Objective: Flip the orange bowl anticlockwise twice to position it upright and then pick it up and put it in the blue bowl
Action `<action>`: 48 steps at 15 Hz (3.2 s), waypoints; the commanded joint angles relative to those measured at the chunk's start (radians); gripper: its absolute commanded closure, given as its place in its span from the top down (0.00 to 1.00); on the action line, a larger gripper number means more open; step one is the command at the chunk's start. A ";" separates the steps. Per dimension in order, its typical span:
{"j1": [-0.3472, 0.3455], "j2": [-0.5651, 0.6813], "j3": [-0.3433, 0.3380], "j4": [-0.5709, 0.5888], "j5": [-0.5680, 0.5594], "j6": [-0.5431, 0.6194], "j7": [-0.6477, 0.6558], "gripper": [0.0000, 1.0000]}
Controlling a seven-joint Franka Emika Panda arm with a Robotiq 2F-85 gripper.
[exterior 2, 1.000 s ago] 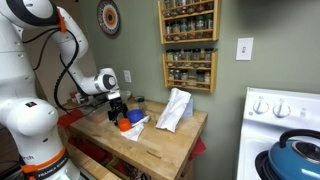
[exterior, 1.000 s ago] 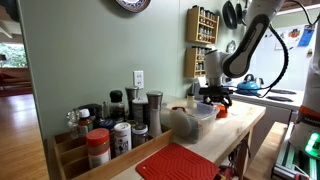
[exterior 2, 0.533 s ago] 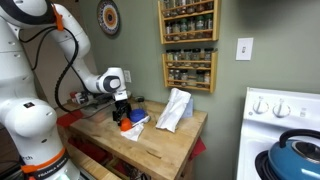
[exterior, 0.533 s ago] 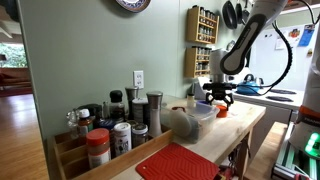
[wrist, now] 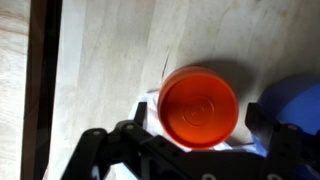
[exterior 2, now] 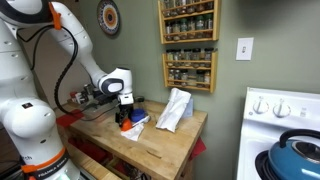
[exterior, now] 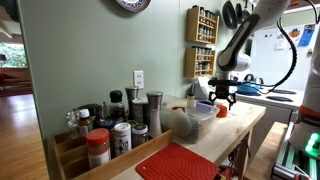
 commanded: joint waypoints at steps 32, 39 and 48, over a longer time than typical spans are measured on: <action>0.016 -0.068 0.029 -0.048 0.261 -0.097 -0.117 0.49; 0.020 -0.110 0.124 -0.021 -0.289 -0.147 0.427 0.49; 0.050 -0.092 0.229 0.035 -0.611 -0.309 0.750 0.49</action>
